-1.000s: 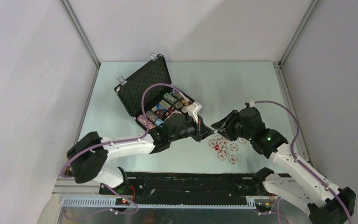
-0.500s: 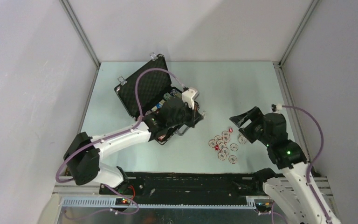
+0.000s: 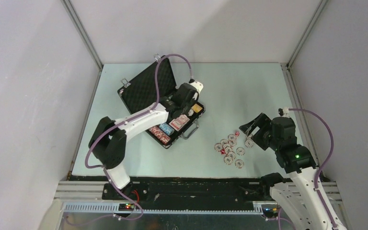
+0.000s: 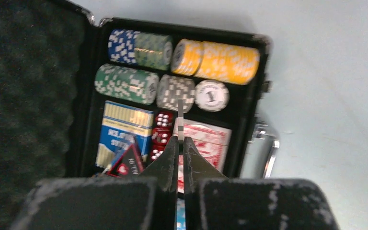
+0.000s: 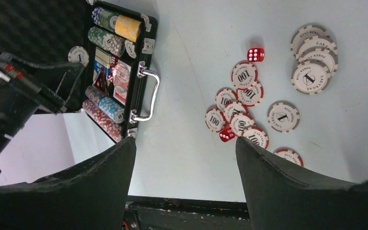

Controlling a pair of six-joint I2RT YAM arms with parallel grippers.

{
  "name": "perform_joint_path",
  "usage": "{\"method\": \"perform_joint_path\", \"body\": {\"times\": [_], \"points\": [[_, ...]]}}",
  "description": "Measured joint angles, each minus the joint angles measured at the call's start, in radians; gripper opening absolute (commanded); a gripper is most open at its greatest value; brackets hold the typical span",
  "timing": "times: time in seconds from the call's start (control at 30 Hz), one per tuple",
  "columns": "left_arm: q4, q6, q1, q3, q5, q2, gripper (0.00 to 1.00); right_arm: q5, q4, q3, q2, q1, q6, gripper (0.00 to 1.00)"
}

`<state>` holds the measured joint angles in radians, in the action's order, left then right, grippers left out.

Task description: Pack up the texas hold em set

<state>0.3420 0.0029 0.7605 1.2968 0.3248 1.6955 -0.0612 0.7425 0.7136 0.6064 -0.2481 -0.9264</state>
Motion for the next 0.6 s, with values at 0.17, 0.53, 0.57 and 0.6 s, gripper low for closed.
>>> {"method": "perform_joint_path", "body": {"times": [0.17,0.53,0.57,0.6], "points": [[0.06,0.052,-0.055,0.049,0.025,0.07,0.0,-0.003,0.002,0.0,0.004,0.0,0.029,0.79],[0.098,0.121,-0.118,0.18,-0.02,0.198,0.0,-0.003,0.002,0.0,0.048,0.0,0.049,0.78],[0.103,0.127,-0.12,0.189,-0.023,0.21,0.0,-0.003,0.002,0.0,0.053,0.0,0.049,0.78],[0.106,0.13,-0.12,0.196,-0.025,0.22,0.0,-0.003,0.002,0.0,0.056,0.0,0.049,0.78]]}}
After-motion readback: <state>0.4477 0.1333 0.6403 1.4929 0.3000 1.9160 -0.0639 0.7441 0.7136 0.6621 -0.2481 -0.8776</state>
